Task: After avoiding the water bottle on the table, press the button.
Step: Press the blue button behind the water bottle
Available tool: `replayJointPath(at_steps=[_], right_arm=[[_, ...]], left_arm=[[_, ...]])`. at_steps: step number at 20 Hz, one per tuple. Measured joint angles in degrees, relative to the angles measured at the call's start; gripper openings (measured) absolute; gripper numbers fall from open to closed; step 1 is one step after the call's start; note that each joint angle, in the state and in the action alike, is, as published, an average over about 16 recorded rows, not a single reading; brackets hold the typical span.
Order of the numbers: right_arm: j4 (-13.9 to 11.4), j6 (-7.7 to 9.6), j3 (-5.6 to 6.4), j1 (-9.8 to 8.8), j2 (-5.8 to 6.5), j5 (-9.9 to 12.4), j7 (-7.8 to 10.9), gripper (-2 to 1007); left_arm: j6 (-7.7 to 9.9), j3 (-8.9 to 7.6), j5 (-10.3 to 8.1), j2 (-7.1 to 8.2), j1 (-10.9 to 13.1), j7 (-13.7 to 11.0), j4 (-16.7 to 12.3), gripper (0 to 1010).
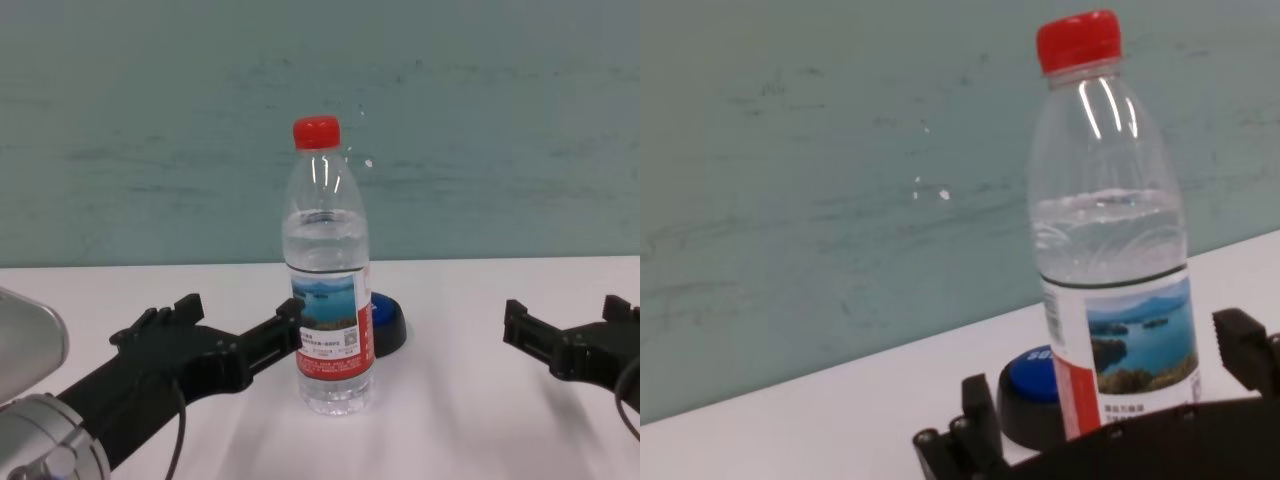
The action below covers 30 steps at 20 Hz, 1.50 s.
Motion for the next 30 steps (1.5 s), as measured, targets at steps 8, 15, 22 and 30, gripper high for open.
replayJointPath(at_steps=[8,15,22,30], right_arm=[[0.0,0.00,0.00,0.00,0.00,0.0,0.00,1004],[0.0,0.00,0.00,0.00,0.00,0.0,0.00,1004],[0.0,0.00,0.00,0.00,0.00,0.0,0.00,1004],[0.0,0.00,0.00,0.00,0.00,0.0,0.00,1004]], left_arm=[[0.00,0.18,-0.04,0.02,-0.2,-0.1,0.2,1010],[0.04,0.26,-0.06,0.12,-0.3,-0.1,0.2,1010],[0.18,0.28,-0.09,0.26,-0.3,-0.2,0.0,1010],[0.33,0.02,-0.20,0.46,0.5,0.0,-0.9,1010]])
